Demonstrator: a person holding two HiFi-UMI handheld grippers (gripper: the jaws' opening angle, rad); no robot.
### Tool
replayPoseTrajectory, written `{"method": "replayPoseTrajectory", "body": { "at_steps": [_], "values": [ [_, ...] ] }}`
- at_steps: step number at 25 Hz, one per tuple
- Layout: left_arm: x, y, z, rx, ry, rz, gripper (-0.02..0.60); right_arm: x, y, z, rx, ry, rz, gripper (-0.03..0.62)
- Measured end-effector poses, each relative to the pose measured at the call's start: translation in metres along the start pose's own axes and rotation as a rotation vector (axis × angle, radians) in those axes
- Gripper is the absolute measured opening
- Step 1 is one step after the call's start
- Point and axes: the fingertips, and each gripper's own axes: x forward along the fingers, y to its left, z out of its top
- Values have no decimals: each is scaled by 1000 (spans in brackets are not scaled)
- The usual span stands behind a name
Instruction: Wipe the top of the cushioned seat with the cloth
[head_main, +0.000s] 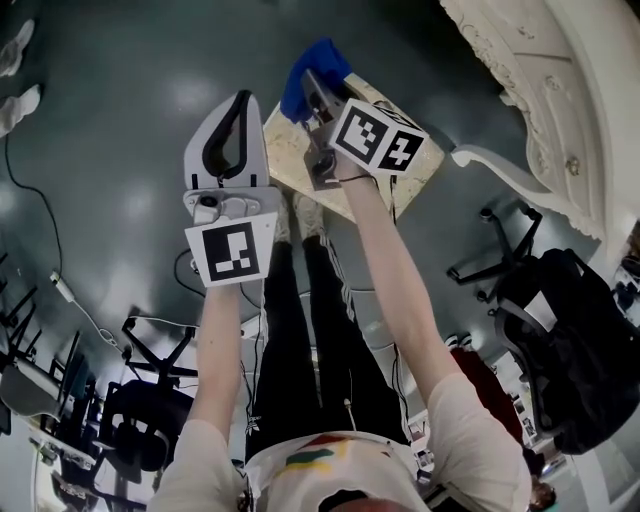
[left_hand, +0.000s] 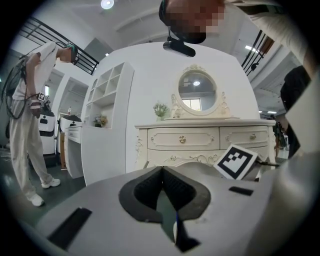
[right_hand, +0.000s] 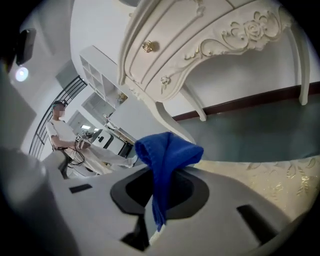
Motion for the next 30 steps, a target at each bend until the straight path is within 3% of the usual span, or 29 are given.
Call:
{"method": "replayPoseTrajectory", "body": {
  "at_steps": [10,19,30],
  "values": [
    [6,-1,-9,-3,28,1,3,19,-48,-12,-6,117,-115,35],
    [12,-10,-13,-14,34,-15,3,16,-59,-15,-53,179,-139,35],
    [16,-24,-14,-17,44,-50,4,-10,-81,-13,-33,225,-168,35]
  ]
}}
